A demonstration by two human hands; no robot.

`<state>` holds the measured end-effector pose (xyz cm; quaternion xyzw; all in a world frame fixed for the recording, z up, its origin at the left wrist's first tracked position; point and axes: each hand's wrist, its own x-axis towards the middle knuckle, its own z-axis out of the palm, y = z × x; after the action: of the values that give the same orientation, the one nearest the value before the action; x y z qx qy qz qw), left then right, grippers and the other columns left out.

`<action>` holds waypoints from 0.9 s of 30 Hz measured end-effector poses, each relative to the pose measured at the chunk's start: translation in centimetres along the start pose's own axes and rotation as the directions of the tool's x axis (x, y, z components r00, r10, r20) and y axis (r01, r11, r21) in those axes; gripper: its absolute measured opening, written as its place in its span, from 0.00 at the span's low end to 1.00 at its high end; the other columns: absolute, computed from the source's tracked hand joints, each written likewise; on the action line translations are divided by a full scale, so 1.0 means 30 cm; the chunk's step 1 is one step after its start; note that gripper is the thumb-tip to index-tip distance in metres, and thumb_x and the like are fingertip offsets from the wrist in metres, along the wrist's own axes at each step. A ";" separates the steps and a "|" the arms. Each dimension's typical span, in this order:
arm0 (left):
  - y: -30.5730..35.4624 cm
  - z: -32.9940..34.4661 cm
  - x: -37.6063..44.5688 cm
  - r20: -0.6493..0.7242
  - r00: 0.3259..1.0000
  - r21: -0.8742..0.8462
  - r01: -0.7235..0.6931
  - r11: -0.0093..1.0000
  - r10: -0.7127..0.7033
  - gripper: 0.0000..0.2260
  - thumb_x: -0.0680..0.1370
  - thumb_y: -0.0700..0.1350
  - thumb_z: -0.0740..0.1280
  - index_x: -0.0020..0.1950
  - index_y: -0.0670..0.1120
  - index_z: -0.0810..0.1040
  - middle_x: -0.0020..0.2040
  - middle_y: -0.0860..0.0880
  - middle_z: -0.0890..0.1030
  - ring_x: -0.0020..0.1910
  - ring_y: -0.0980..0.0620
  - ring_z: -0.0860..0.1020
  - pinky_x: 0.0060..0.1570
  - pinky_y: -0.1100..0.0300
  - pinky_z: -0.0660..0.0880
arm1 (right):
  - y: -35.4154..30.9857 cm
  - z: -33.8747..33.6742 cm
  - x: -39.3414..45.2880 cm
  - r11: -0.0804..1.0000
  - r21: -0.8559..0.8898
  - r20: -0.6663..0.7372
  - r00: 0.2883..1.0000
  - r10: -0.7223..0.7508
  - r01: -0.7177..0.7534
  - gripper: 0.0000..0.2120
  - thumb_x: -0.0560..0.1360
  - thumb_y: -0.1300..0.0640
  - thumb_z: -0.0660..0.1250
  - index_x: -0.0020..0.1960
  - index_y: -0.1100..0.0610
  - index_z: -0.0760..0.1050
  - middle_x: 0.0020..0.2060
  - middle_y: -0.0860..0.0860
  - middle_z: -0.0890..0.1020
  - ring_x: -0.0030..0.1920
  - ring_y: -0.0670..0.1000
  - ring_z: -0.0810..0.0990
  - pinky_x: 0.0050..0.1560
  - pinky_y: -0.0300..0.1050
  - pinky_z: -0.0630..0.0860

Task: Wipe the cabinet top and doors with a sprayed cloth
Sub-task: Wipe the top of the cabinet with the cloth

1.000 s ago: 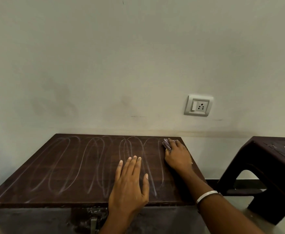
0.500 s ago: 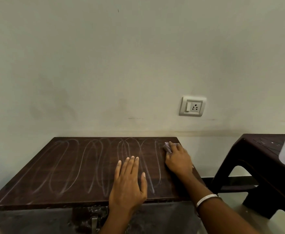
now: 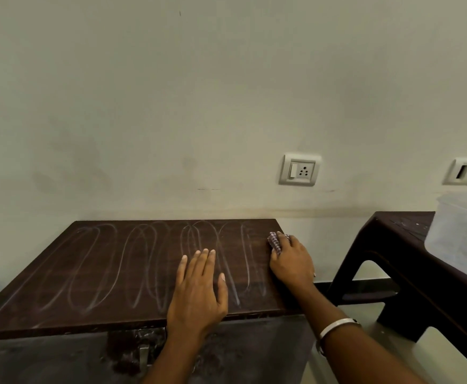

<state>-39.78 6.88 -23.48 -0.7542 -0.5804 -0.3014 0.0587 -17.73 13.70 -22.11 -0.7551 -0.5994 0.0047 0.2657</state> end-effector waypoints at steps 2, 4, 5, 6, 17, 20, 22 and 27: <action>0.001 0.000 -0.002 -0.003 1.000 0.003 0.003 1.000 -0.003 0.29 0.78 0.56 0.46 0.75 0.44 0.64 0.74 0.47 0.67 0.75 0.52 0.61 0.76 0.51 0.47 | -0.041 0.011 -0.032 1.000 -0.003 0.021 1.000 -0.013 0.013 0.26 0.79 0.46 0.57 0.76 0.49 0.61 0.73 0.54 0.67 0.71 0.56 0.67 0.73 0.52 0.63; 0.003 -0.001 -0.002 -0.005 1.000 0.006 0.005 1.000 -0.005 0.29 0.78 0.56 0.46 0.74 0.44 0.65 0.73 0.47 0.68 0.74 0.51 0.62 0.76 0.51 0.48 | -0.086 0.032 -0.073 0.999 0.010 0.053 0.997 -0.048 0.048 0.27 0.79 0.45 0.57 0.77 0.47 0.59 0.75 0.53 0.64 0.74 0.55 0.63 0.75 0.53 0.60; 0.005 -0.002 -0.001 -0.007 1.000 0.008 0.005 1.000 -0.005 0.29 0.78 0.56 0.46 0.74 0.43 0.65 0.73 0.46 0.69 0.74 0.50 0.63 0.76 0.51 0.48 | -0.105 0.041 -0.094 0.997 0.019 0.060 0.995 -0.075 0.074 0.27 0.79 0.45 0.57 0.77 0.46 0.58 0.76 0.53 0.63 0.75 0.55 0.62 0.75 0.53 0.59; 0.005 -0.004 -0.001 -0.008 1.000 0.011 0.005 1.000 -0.005 0.29 0.78 0.56 0.46 0.74 0.43 0.66 0.72 0.46 0.69 0.74 0.50 0.63 0.76 0.50 0.49 | -0.121 0.046 -0.110 0.995 0.030 0.066 0.993 -0.100 0.098 0.27 0.79 0.45 0.57 0.77 0.46 0.58 0.76 0.53 0.63 0.75 0.54 0.61 0.76 0.53 0.58; 0.004 -0.006 -0.005 -0.009 1.000 0.009 0.011 1.000 -0.011 0.29 0.78 0.56 0.45 0.75 0.44 0.63 0.74 0.47 0.67 0.75 0.51 0.60 0.76 0.52 0.46 | 0.019 -0.042 -0.117 1.000 0.017 -0.002 1.000 0.017 -0.017 0.25 0.79 0.48 0.57 0.76 0.50 0.63 0.72 0.52 0.68 0.69 0.55 0.68 0.72 0.51 0.64; 0.006 -0.006 -0.005 -0.006 1.000 0.000 0.007 1.000 -0.007 0.30 0.78 0.56 0.45 0.75 0.43 0.63 0.74 0.46 0.67 0.75 0.50 0.61 0.76 0.51 0.47 | -0.027 -0.028 -0.138 1.000 0.007 -0.001 1.000 0.023 -0.023 0.26 0.79 0.47 0.57 0.76 0.48 0.61 0.73 0.52 0.67 0.71 0.55 0.67 0.73 0.52 0.63; 0.006 -0.005 -0.004 -0.005 1.000 0.003 0.006 1.000 -0.006 0.30 0.78 0.56 0.45 0.75 0.43 0.64 0.74 0.46 0.67 0.75 0.50 0.61 0.76 0.51 0.46 | -0.068 -0.007 -0.164 1.000 0.022 0.031 1.000 0.003 -0.003 0.26 0.79 0.46 0.57 0.76 0.46 0.60 0.75 0.52 0.64 0.74 0.55 0.63 0.75 0.53 0.60; 0.000 -0.003 -0.006 -0.008 1.000 -0.006 0.003 1.000 -0.003 0.30 0.78 0.56 0.45 0.75 0.44 0.63 0.74 0.46 0.67 0.74 0.50 0.62 0.76 0.52 0.47 | -0.114 0.008 -0.215 0.996 0.052 0.097 0.992 -0.079 0.074 0.27 0.79 0.44 0.57 0.77 0.44 0.57 0.77 0.51 0.61 0.76 0.53 0.60 0.76 0.53 0.57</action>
<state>-39.85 6.69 -23.51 -0.7524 -0.5804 -0.3061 0.0582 -22.72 8.42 -22.93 -0.7236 -0.6401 0.0465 0.2539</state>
